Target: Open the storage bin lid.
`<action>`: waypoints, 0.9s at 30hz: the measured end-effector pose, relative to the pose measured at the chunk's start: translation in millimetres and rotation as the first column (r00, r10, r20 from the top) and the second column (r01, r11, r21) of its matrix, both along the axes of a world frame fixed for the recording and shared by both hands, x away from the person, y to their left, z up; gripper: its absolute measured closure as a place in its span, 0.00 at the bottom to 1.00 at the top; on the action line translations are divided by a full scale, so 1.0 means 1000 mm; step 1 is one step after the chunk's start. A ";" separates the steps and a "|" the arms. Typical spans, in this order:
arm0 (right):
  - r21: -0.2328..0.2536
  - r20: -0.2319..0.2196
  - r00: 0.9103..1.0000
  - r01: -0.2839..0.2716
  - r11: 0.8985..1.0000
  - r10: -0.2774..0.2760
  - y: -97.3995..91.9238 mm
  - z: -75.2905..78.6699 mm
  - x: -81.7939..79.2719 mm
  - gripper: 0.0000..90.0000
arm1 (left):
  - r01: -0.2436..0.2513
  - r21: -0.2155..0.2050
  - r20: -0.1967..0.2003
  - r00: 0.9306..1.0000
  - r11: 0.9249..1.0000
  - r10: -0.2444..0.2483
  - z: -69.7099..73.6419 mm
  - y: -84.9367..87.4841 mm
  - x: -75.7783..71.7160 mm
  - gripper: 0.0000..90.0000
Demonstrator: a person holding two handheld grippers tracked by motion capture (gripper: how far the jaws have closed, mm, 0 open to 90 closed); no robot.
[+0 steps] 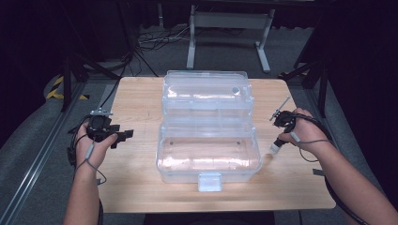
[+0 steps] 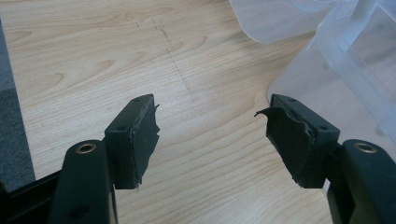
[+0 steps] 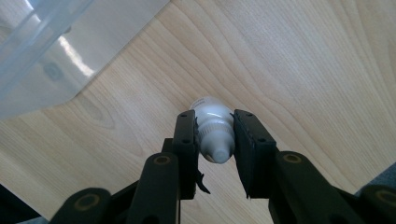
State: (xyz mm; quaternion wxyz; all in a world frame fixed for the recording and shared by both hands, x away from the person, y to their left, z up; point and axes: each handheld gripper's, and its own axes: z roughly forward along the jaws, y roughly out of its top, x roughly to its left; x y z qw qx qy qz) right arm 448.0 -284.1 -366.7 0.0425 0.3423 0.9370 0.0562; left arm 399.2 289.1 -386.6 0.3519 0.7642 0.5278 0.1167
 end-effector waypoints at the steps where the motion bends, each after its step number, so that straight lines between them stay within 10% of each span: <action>1: -0.004 -0.001 1.000 0.001 1.000 -0.001 0.000 0.002 0.000 0.79 | 0.001 -0.001 0.000 1.000 1.000 -0.001 0.000 0.000 0.000 0.38; 27: -0.019 0.044 0.997 -0.058 0.998 0.059 0.006 0.051 -0.010 0.79 | -0.004 -0.009 -0.011 1.000 1.000 0.004 -0.002 0.002 0.000 0.38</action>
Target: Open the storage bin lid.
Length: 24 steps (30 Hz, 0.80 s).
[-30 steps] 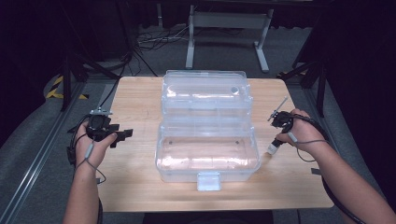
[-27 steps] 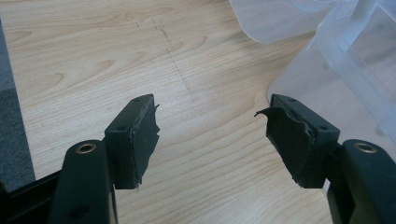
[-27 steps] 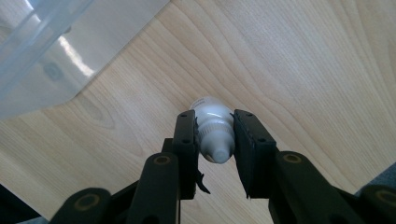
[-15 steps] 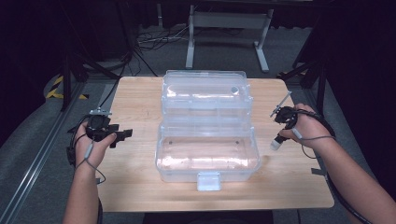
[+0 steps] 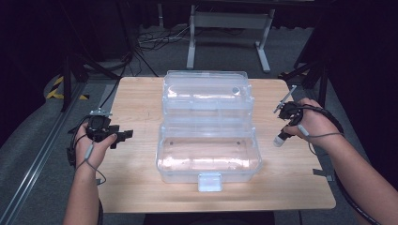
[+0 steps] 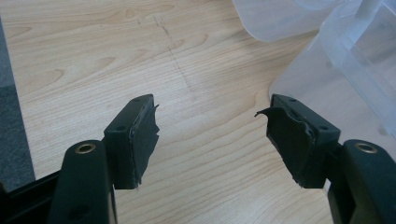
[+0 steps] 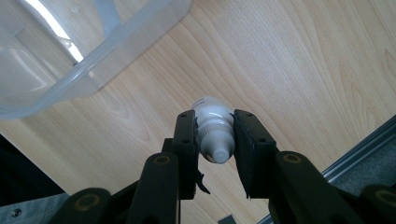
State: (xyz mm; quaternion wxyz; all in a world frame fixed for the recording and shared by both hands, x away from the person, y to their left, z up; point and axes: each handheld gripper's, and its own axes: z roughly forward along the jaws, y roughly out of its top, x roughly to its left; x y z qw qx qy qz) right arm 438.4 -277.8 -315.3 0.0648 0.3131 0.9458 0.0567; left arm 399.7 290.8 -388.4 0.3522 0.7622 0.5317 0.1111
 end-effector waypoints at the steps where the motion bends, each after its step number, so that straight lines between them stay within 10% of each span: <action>1: 0.000 0.000 1.000 -0.003 1.000 0.003 0.000 0.001 0.000 0.79 | 0.000 0.002 0.001 1.000 1.000 0.000 0.000 0.000 0.000 0.38; 24: -0.005 0.015 0.992 -0.122 0.993 0.122 0.033 0.032 -0.020 0.79 | -0.021 -0.002 -0.006 1.000 1.000 0.021 -0.003 0.006 -0.003 0.38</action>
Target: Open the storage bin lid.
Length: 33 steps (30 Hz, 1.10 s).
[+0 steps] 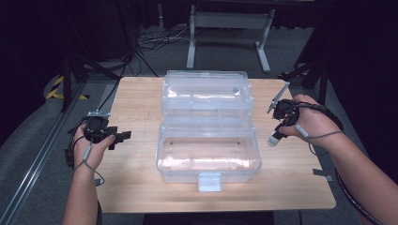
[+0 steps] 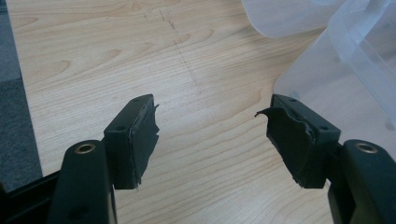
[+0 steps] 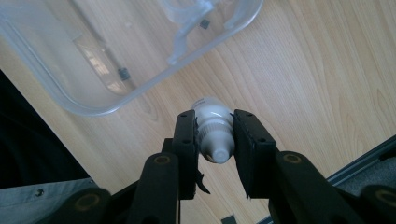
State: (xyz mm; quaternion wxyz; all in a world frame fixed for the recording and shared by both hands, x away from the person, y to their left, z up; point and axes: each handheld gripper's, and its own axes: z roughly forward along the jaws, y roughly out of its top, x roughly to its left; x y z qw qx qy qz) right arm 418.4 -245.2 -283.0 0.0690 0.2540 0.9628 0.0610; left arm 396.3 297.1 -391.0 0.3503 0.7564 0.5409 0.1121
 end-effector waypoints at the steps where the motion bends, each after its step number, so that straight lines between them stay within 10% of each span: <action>1: 0.000 0.000 1.000 0.000 1.000 0.000 0.000 0.000 0.000 0.79 | 0.000 0.000 0.000 1.000 1.000 0.000 0.000 0.000 0.000 0.38; 33: 0.009 -0.008 0.980 -0.201 0.980 0.201 0.053 0.014 -0.030 0.79 | -0.003 -0.006 -0.002 1.000 1.000 0.003 -0.003 0.002 0.003 0.38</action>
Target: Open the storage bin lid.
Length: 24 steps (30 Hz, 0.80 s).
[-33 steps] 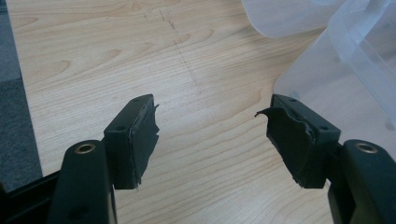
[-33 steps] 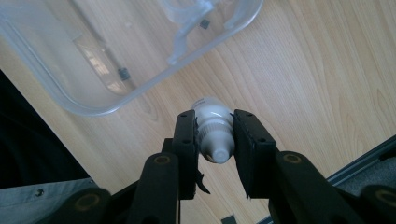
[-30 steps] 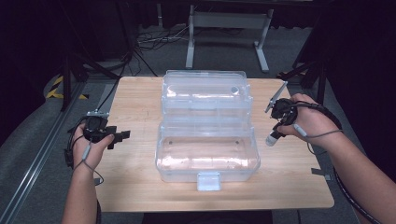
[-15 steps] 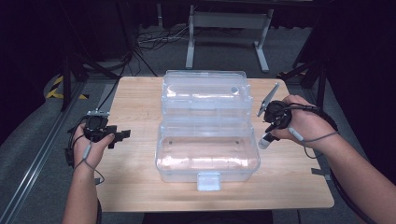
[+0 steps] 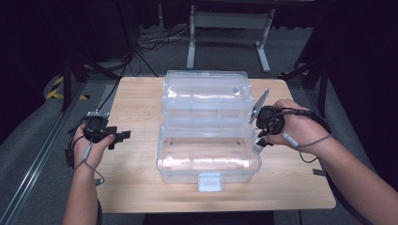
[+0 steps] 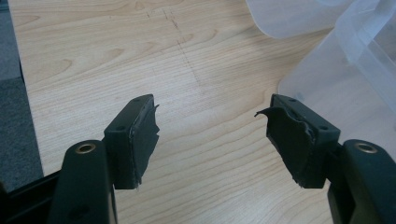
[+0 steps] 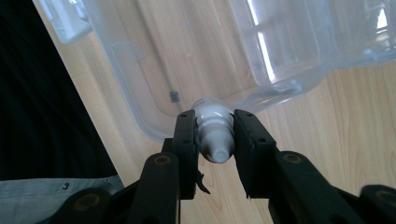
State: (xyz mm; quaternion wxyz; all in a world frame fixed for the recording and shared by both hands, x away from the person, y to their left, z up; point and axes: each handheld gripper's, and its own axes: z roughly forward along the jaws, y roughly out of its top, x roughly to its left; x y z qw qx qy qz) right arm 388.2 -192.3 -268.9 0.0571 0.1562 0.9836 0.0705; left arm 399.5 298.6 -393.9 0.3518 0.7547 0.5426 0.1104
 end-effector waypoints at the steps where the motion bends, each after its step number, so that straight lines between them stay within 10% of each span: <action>1: 0.002 -0.001 1.000 -0.007 1.000 0.007 0.002 0.000 -0.001 0.79 | 0.001 0.000 0.000 1.000 1.000 -0.001 0.000 0.000 0.000 0.38; 24: -0.013 -0.034 0.989 -0.143 0.990 0.142 0.026 -0.019 -0.005 0.79 | 0.000 -0.002 -0.007 1.000 1.000 0.000 -0.001 0.001 0.001 0.38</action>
